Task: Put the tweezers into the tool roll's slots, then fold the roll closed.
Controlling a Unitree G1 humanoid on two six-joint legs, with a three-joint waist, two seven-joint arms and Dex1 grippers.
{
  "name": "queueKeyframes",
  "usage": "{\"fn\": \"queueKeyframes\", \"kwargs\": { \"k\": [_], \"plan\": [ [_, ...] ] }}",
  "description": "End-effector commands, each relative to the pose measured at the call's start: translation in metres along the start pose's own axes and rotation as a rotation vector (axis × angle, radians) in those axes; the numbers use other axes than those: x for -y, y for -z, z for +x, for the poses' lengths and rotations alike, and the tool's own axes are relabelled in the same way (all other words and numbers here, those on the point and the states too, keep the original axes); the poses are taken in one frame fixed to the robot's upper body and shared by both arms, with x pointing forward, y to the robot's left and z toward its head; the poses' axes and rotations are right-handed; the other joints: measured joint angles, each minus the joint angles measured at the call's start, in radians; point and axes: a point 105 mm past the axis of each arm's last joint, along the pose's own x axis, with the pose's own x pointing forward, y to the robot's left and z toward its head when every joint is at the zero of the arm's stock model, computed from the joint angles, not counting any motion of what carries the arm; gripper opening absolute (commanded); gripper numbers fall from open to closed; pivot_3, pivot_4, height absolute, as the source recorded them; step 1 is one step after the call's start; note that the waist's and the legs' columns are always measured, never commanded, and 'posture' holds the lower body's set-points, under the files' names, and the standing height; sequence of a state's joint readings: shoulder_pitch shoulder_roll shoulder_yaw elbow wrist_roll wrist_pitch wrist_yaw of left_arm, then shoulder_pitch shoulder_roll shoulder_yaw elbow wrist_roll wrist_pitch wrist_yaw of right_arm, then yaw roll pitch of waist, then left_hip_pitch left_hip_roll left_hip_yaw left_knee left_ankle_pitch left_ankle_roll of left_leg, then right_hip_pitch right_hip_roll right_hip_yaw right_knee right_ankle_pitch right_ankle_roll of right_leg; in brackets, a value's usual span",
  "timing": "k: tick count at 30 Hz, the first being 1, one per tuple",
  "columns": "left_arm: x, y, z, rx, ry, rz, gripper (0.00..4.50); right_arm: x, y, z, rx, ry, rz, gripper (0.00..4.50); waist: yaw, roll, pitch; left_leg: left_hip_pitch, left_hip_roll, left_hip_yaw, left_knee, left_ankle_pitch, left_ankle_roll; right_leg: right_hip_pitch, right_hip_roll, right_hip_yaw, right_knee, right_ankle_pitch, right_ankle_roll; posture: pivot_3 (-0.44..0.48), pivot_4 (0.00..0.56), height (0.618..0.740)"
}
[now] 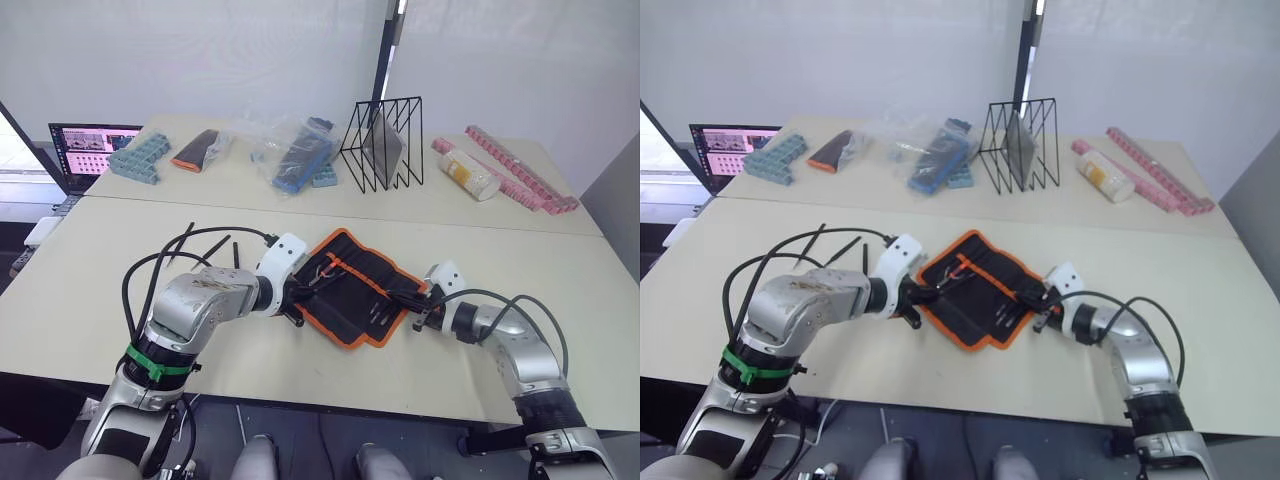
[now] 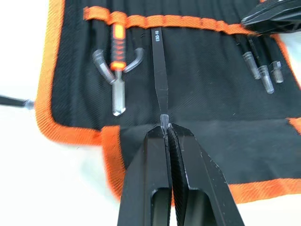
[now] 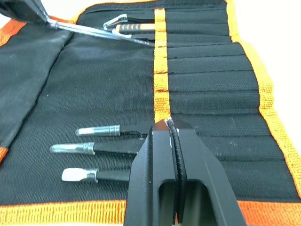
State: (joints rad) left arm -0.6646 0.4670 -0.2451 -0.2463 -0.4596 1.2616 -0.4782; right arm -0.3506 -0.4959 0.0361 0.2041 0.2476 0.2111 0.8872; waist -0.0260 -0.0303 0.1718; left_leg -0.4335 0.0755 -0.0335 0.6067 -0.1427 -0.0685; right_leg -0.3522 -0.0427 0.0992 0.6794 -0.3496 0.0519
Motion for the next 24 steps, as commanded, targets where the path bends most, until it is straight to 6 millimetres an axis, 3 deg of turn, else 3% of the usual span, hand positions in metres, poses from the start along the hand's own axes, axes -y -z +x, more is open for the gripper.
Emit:
{"fn": "queueKeyframes", "kwargs": {
  "k": [1, 13, 24],
  "plan": [
    [-0.002, -0.011, 0.003, 0.025, -0.021, 0.034, 0.00, -0.010, 0.019, 0.005, -0.077, -0.027, 0.027, 0.01, 0.000, 0.000, 0.000, 0.000, 0.000, 0.000, 0.000, 0.000, 0.000, 0.000, 0.000, 0.000, 0.000, 0.000, 0.000, 0.000, 0.150, 0.734],
    [-0.005, -0.025, 0.026, 0.051, -0.020, 0.069, 0.00, -0.015, 0.029, 0.004, -0.104, -0.026, 0.035, 0.01, 0.002, 0.000, 0.000, 0.000, 0.000, 0.000, 0.000, 0.000, 0.000, 0.001, 0.000, 0.000, -0.001, 0.000, 0.000, 0.000, 0.150, 0.734],
    [-0.021, -0.038, 0.067, 0.101, 0.004, 0.139, 0.00, -0.013, 0.031, 0.007, -0.092, -0.006, 0.047, 0.01, 0.001, 0.000, 0.000, 0.001, -0.001, 0.000, 0.000, 0.000, 0.000, 0.001, 0.000, 0.000, -0.001, 0.000, 0.000, 0.000, 0.150, 0.734]
  ]
}}
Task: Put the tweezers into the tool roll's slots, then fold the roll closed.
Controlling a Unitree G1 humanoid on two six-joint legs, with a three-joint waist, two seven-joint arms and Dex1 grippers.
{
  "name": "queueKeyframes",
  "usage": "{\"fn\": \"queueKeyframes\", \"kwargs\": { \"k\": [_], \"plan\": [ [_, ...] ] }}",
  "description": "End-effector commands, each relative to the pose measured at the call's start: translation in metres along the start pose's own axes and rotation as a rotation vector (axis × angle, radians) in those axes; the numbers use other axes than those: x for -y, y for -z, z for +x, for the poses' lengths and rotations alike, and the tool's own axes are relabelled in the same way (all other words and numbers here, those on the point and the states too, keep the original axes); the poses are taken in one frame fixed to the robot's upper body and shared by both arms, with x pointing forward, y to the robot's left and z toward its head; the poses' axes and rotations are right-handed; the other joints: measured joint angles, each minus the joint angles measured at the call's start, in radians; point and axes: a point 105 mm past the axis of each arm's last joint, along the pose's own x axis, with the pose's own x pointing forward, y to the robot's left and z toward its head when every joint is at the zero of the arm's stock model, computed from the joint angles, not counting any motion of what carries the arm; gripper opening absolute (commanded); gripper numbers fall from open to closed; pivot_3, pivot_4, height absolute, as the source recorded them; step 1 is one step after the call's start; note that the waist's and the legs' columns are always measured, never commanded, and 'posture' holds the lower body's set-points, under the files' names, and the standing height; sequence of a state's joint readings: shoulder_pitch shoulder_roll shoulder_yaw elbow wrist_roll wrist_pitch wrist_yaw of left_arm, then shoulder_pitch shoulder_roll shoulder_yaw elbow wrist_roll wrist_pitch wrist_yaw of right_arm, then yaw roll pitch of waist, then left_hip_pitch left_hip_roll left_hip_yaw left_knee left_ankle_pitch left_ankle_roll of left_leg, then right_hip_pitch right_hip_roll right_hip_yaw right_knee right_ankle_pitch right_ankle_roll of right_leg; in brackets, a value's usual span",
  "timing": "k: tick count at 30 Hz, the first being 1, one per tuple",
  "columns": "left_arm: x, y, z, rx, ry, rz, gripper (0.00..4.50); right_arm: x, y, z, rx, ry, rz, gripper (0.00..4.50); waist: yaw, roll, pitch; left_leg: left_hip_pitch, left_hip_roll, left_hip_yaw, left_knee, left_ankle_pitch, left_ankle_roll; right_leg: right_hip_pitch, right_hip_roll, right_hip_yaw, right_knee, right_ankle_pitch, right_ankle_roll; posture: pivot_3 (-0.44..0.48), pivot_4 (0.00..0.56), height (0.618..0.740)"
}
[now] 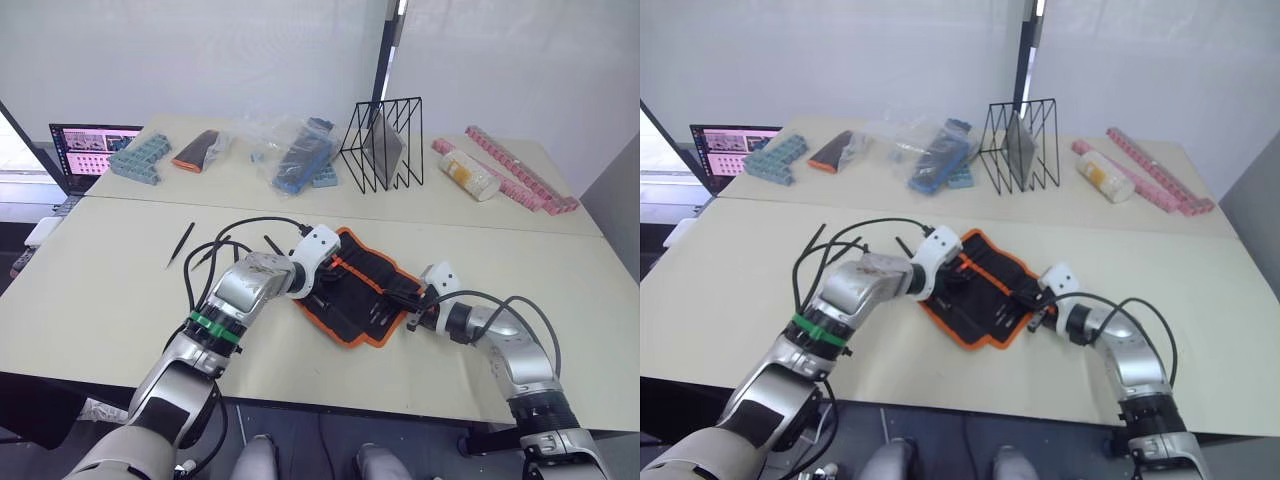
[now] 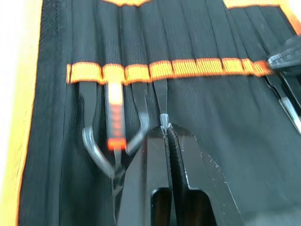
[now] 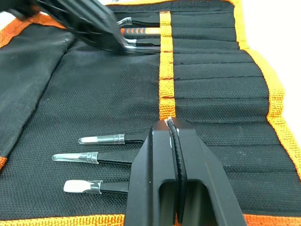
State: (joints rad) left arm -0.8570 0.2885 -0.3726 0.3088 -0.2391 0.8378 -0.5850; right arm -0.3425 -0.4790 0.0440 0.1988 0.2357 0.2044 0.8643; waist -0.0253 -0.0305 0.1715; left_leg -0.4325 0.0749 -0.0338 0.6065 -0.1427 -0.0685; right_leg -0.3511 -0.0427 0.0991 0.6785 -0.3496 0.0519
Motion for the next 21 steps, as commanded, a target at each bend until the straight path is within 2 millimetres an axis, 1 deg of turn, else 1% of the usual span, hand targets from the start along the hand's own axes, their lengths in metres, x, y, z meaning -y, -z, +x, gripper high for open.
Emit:
{"fn": "queueKeyframes", "kwargs": {
  "k": [1, 7, 14, 16, 18, 19, 21],
  "plan": [
    [-0.007, -0.014, 0.007, 0.059, -0.003, 0.058, 0.00, -0.010, 0.030, 0.003, -0.092, -0.012, 0.051, 0.01, 0.002, 0.000, 0.000, 0.000, 0.000, 0.000, 0.000, 0.000, 0.000, 0.000, 0.000, 0.000, 0.000, 0.000, 0.000, 0.000, 0.150, 0.734],
    [-0.010, -0.018, 0.019, 0.072, 0.005, 0.085, 0.00, -0.011, 0.030, 0.005, -0.083, 0.003, 0.060, 0.01, 0.008, 0.000, -0.001, 0.000, -0.001, 0.000, 0.001, 0.000, 0.000, 0.001, 0.000, 0.000, -0.001, 0.000, 0.000, 0.000, 0.150, 0.734],
    [-0.008, -0.016, 0.022, 0.073, 0.023, 0.101, 0.00, -0.008, 0.030, 0.002, -0.079, 0.026, 0.062, 0.01, 0.008, 0.000, -0.002, 0.000, -0.001, 0.000, 0.001, 0.000, 0.000, 0.002, 0.000, 0.000, -0.001, 0.000, 0.000, 0.000, 0.150, 0.734],
    [-0.009, -0.015, 0.021, 0.075, 0.026, 0.096, 0.69, -0.007, 0.031, 0.002, -0.080, 0.028, 0.062, 0.00, 0.008, 0.000, -0.002, 0.000, -0.001, 0.000, 0.001, 0.000, 0.000, 0.002, 0.000, 0.000, -0.001, 0.000, 0.000, 0.000, 0.150, 0.734],
    [-0.011, -0.016, 0.018, 0.079, 0.026, 0.094, 1.25, -0.006, 0.031, 0.002, -0.082, 0.030, 0.061, 0.00, 0.008, 0.000, -0.002, 0.000, -0.001, 0.000, 0.001, 0.000, 0.000, 0.002, 0.000, 0.000, -0.001, 0.000, 0.000, 0.000, 0.150, 0.734],
    [-0.013, -0.017, 0.016, 0.084, 0.023, 0.088, 1.65, -0.006, 0.031, 0.002, -0.083, 0.032, 0.061, 0.00, 0.008, 0.000, -0.002, 0.000, -0.001, 0.000, 0.001, 0.000, 0.000, 0.002, 0.000, 0.000, -0.001, 0.000, 0.000, 0.000, 0.150, 0.734],
    [-0.017, -0.019, 0.010, 0.090, 0.013, 0.090, 2.31, -0.005, 0.032, 0.002, -0.085, 0.035, 0.059, 0.00, 0.007, 0.000, -0.002, 0.000, -0.001, 0.000, 0.001, 0.000, 0.000, 0.002, 0.000, 0.000, -0.001, 0.000, 0.000, 0.000, 0.150, 0.734]
  ]
}}
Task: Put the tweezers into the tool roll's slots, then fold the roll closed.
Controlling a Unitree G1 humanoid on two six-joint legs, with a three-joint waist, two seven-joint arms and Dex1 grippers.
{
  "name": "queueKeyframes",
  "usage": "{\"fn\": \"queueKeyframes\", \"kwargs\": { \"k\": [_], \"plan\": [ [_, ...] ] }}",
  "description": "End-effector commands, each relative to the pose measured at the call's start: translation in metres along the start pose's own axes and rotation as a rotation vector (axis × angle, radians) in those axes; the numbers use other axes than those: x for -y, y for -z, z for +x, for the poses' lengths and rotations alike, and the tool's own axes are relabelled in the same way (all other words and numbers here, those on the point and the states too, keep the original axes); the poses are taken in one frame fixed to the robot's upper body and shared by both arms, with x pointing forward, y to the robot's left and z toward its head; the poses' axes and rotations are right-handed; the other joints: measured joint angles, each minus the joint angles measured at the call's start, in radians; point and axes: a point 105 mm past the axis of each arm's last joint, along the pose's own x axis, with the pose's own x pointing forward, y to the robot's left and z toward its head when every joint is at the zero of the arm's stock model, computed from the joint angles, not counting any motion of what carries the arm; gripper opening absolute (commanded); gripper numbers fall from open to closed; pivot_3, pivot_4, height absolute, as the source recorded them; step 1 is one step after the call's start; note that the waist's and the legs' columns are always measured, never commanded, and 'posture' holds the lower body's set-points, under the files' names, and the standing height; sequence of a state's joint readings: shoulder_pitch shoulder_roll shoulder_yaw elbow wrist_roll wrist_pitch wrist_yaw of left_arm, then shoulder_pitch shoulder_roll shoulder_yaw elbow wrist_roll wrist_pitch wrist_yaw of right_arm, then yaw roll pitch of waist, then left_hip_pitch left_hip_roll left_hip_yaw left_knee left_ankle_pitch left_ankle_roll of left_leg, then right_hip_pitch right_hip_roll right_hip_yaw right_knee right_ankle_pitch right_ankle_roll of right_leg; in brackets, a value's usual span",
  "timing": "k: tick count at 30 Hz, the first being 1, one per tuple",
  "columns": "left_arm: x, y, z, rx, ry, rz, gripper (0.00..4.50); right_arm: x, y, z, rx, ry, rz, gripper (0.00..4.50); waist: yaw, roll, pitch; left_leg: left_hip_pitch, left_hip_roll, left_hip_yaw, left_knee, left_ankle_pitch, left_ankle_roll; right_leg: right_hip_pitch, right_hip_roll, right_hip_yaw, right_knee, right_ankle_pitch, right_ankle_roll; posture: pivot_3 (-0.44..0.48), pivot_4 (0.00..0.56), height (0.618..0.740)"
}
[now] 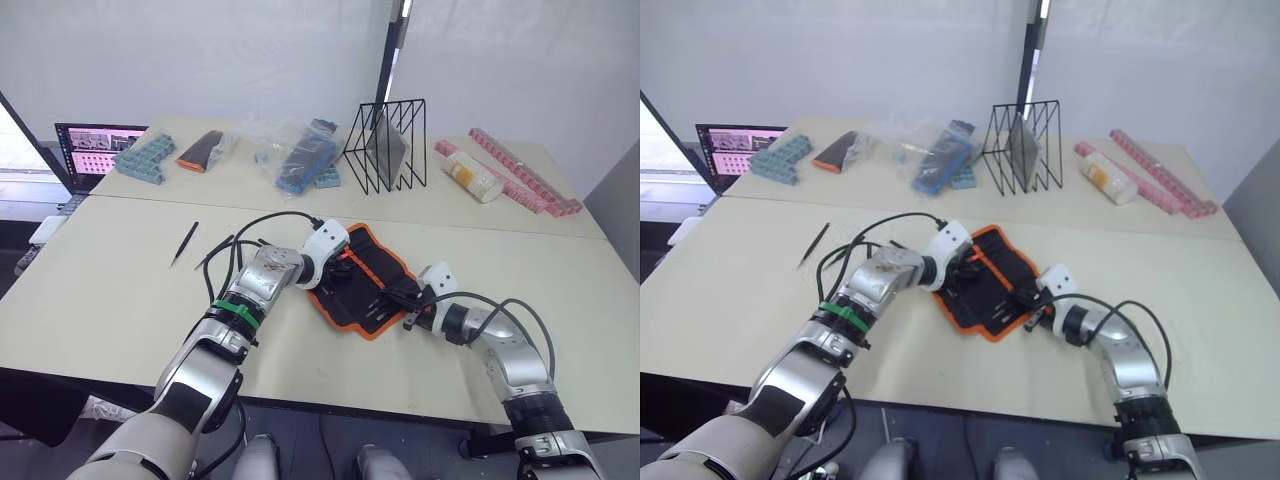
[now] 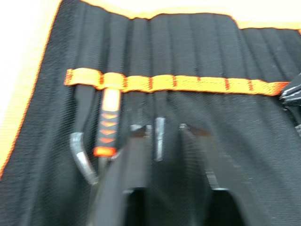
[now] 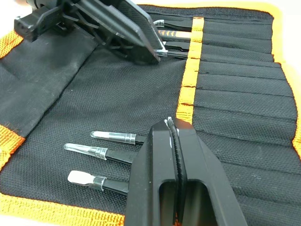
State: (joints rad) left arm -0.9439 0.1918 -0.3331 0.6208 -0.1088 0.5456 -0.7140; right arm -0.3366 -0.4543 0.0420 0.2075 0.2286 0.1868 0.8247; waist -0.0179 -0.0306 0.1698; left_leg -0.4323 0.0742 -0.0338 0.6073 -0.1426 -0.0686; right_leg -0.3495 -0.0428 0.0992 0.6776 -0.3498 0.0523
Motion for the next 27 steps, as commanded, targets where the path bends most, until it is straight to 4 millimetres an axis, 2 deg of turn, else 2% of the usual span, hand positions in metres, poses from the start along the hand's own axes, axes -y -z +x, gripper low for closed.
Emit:
{"fn": "queueKeyframes", "kwargs": {
  "k": [1, 6, 7, 12, 17, 22, 26, 27],
  "plan": [
    [-0.015, -0.010, -0.016, 0.024, -0.054, 0.023, 2.63, -0.005, 0.030, -0.002, -0.102, 0.002, 0.048, 0.00, -0.003, 0.000, 0.000, 0.000, 0.000, 0.000, 0.000, 0.000, 0.000, 0.000, 0.000, 0.000, 0.000, 0.000, 0.000, 0.000, 0.150, 0.734],
    [-0.017, -0.025, -0.045, 0.056, -0.060, 0.051, 4.27, 0.001, 0.031, -0.003, -0.104, 0.025, 0.045, 0.00, -0.013, 0.000, 0.000, 0.000, 0.000, 0.000, -0.001, 0.000, 0.000, -0.001, 0.000, 0.000, 0.001, 0.000, 0.000, 0.000, 0.150, 0.734],
    [-0.017, -0.027, -0.051, 0.063, -0.062, 0.049, 4.46, 0.001, 0.031, -0.003, -0.105, 0.024, 0.045, 0.00, -0.014, 0.000, 0.000, 0.000, 0.000, 0.000, -0.001, 0.000, 0.000, -0.001, 0.000, 0.000, 0.001, 0.000, 0.000, 0.000, 0.150, 0.734],
    [-0.028, -0.032, -0.088, 0.088, -0.108, 0.023, 4.46, 0.001, 0.032, -0.004, -0.109, 0.018, 0.043, 0.00, -0.014, 0.000, 0.000, 0.000, 0.000, -0.001, -0.001, 0.000, 0.000, 0.000, 0.000, 0.000, 0.001, 0.000, 0.000, 0.000, 0.150, 0.734],
    [-0.061, -0.029, -0.141, 0.150, -0.281, -0.025, 4.46, 0.005, 0.031, -0.001, -0.111, 0.019, 0.044, 0.00, -0.021, 0.000, 0.000, 0.000, 0.000, -0.001, -0.001, 0.000, 0.000, 0.000, 0.000, 0.000, 0.001, 0.000, 0.000, 0.000, 0.150, 0.734],
    [-0.074, 0.001, -0.190, 0.165, -0.366, -0.122, 4.46, 0.008, 0.030, 0.000, -0.109, 0.020, 0.048, 0.00, -0.025, 0.000, 0.000, 0.001, 0.000, -0.001, -0.001, 0.000, 0.000, 0.000, 0.000, 0.000, 0.001, 0.000, 0.000, 0.000, 0.150, 0.734],
    [-0.072, 0.030, -0.225, 0.133, -0.462, -0.040, 4.46, 0.010, 0.030, 0.001, -0.111, 0.012, 0.045, 0.00, -0.026, 0.000, 0.000, 0.001, 0.001, -0.001, -0.002, 0.000, 0.000, 0.000, 0.000, 0.000, 0.001, 0.000, 0.000, 0.000, 0.150, 0.734],
    [-0.070, 0.033, -0.232, 0.176, -0.479, -0.041, 4.46, 0.010, 0.029, 0.002, -0.110, 0.010, 0.045, 0.00, -0.025, -0.001, 0.000, 0.001, 0.001, -0.001, -0.002, 0.000, 0.000, 0.000, 0.000, 0.000, 0.001, 0.000, 0.000, 0.000, 0.150, 0.734]
  ]
}}
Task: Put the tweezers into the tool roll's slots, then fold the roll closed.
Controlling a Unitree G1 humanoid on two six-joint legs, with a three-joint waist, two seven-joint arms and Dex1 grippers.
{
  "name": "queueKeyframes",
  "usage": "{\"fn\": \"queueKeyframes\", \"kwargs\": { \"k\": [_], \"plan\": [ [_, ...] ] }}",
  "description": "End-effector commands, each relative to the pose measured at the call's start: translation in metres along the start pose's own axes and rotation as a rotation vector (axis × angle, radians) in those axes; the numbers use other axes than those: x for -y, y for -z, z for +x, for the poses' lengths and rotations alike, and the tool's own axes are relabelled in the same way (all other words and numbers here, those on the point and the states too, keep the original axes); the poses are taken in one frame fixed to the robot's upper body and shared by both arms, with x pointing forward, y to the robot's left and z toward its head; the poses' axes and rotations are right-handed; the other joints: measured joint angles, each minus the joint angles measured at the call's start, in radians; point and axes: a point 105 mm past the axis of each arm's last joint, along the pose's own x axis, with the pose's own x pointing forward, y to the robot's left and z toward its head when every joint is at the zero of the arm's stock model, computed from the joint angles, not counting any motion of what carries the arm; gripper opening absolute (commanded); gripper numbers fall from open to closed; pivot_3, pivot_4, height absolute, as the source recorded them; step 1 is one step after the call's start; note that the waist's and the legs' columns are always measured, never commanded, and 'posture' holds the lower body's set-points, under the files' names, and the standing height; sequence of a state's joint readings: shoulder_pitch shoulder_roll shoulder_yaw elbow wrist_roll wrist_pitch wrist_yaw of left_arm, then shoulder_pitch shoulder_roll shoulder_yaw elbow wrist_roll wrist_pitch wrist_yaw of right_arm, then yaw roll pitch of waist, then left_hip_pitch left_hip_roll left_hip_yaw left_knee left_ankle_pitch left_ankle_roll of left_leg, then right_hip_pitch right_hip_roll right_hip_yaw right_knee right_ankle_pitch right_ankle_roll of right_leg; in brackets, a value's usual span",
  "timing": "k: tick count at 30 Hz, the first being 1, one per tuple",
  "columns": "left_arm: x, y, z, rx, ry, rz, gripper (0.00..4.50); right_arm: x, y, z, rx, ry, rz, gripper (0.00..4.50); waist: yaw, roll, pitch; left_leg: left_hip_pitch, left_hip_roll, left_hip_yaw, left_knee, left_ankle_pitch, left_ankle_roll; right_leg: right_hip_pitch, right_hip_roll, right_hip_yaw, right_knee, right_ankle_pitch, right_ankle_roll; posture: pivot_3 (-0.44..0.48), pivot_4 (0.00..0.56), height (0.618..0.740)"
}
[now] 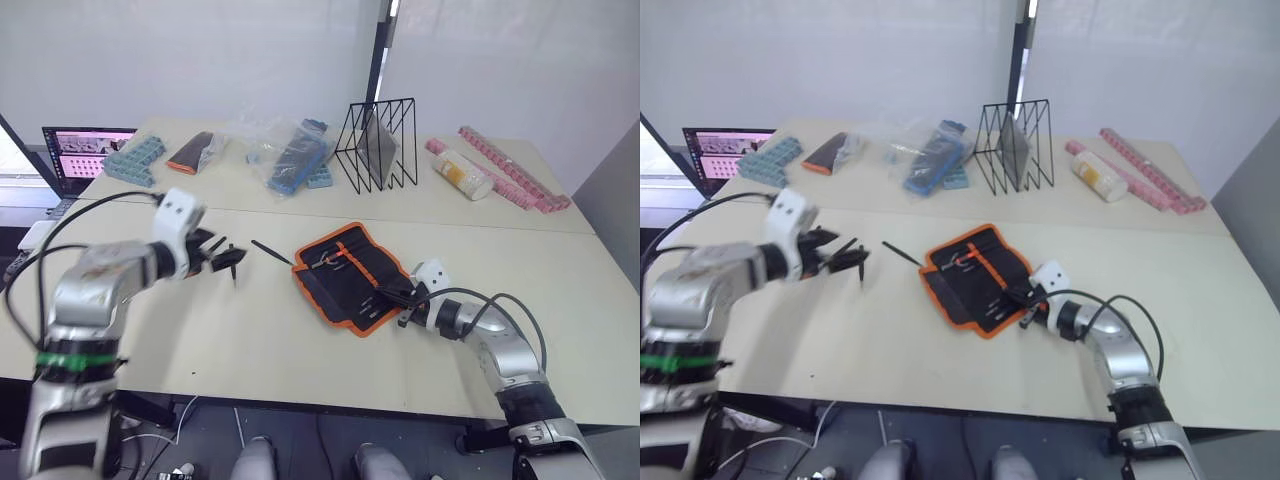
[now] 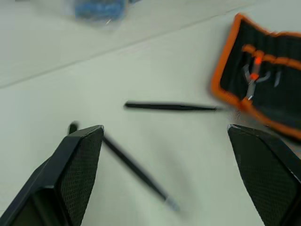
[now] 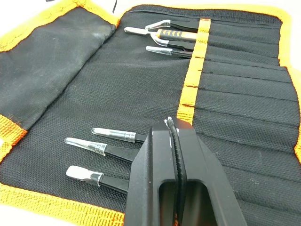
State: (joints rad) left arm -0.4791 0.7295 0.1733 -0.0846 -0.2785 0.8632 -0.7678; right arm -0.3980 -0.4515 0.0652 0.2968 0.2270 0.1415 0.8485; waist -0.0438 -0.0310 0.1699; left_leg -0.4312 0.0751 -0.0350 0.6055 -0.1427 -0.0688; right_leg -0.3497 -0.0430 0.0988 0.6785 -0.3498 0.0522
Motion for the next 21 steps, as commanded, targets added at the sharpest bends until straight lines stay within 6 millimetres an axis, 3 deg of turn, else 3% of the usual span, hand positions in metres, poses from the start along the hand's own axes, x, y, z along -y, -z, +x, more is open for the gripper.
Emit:
{"fn": "queueKeyframes", "kwargs": {
  "k": [1, 7, 9, 14, 17, 21],
  "plan": [
    [-0.010, -0.010, -0.033, 0.149, -0.081, 0.044, 4.46, 0.006, 0.032, -0.006, -0.114, 0.034, 0.060, 0.00, 0.003, -0.001, 0.000, 0.000, 0.000, 0.000, 0.000, 0.000, 0.000, 0.000, 0.000, 0.000, 0.000, 0.000, 0.000, 0.000, 0.150, 0.734],
    [-0.025, 0.029, -0.071, 0.154, -0.240, -0.063, 4.46, 0.005, 0.031, -0.004, -0.106, 0.016, 0.062, 0.00, 0.002, -0.003, -0.002, 0.000, 0.001, 0.001, 0.000, 0.000, -0.001, 0.000, 0.000, -0.001, -0.002, 0.000, 0.000, 0.000, 0.150, 0.734],
    [-0.028, 0.052, -0.088, 0.143, -0.313, -0.138, 4.46, 0.006, 0.032, -0.004, -0.105, 0.016, 0.066, 0.00, 0.001, -0.004, -0.002, 0.000, 0.001, 0.001, 0.000, 0.000, -0.001, 0.000, 0.000, -0.001, -0.002, 0.000, 0.000, 0.000, 0.150, 0.734],
    [-0.023, 0.096, -0.114, 0.117, -0.426, -0.257, 4.46, 0.004, 0.033, -0.004, -0.110, 0.004, 0.068, 0.00, 0.002, -0.005, -0.003, 0.001, 0.001, 0.001, -0.001, 0.000, -0.001, 0.001, -0.001, -0.001, -0.003, 0.000, -0.001, 0.000, 0.150, 0.734],
    [-0.021, 0.110, -0.121, 0.100, -0.476, -0.290, 4.46, 0.004, 0.034, -0.004, -0.112, -0.003, 0.068, 0.00, 0.005, -0.009, -0.005, 0.002, 0.002, 0.001, -0.002, 0.000, -0.001, 0.001, -0.001, -0.001, -0.005, 0.000, -0.001, 0.000, 0.150, 0.734],
    [-0.018, 0.115, -0.122, 0.096, -0.483, -0.294, 4.46, 0.004, 0.034, -0.004, -0.116, -0.008, 0.067, 0.00, 0.004, -0.012, -0.007, 0.002, 0.002, 0.001, -0.003, 0.000, -0.001, 0.001, -0.001, -0.001, -0.006, 0.000, -0.001, 0.000, 0.150, 0.734]
  ]
}}
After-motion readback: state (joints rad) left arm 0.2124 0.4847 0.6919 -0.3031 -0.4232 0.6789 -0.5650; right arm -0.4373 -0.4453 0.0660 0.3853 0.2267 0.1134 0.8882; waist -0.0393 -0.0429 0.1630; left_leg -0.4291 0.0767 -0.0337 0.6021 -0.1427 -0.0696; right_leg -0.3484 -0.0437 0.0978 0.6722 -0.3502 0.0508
